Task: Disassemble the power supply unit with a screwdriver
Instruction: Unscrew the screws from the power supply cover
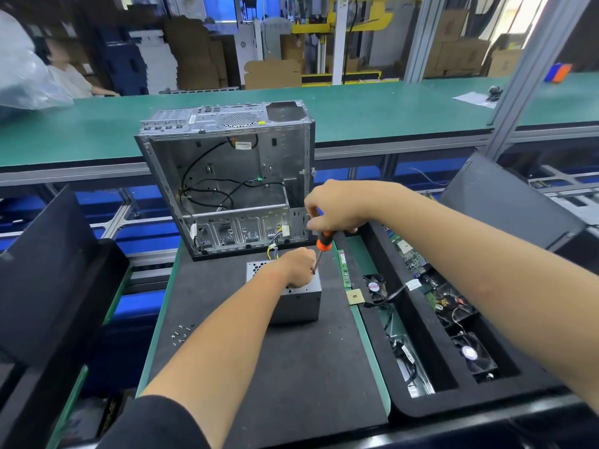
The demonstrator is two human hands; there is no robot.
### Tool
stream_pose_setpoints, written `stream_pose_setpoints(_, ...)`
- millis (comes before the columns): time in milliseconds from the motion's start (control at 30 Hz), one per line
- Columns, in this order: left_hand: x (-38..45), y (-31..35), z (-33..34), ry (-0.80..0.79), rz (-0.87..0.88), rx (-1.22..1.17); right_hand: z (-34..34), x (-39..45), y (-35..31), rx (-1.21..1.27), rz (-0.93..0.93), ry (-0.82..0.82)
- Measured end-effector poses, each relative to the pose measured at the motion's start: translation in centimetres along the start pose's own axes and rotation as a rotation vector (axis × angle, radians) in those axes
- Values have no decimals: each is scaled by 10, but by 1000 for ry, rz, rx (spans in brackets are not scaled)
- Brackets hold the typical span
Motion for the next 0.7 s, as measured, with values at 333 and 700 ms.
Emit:
stream_pose_setpoints(333, 0, -7, -1, 55, -9, -142, -13, -3, 9, 101, -78, 148)
stream_pose_setpoints(700, -20, -17, -9, 296, 93, -467, -16, 0, 9, 158, -93, 165)
Point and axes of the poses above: each hand's wrist, its own x-axis towards the middle knuckle, its own z-axis out of the palm, y = z × x, the point moved 9 cm from there along x, towards the middle knuckle, and after that the axes turned 7 degrees about -x, right-handed, at the moved point
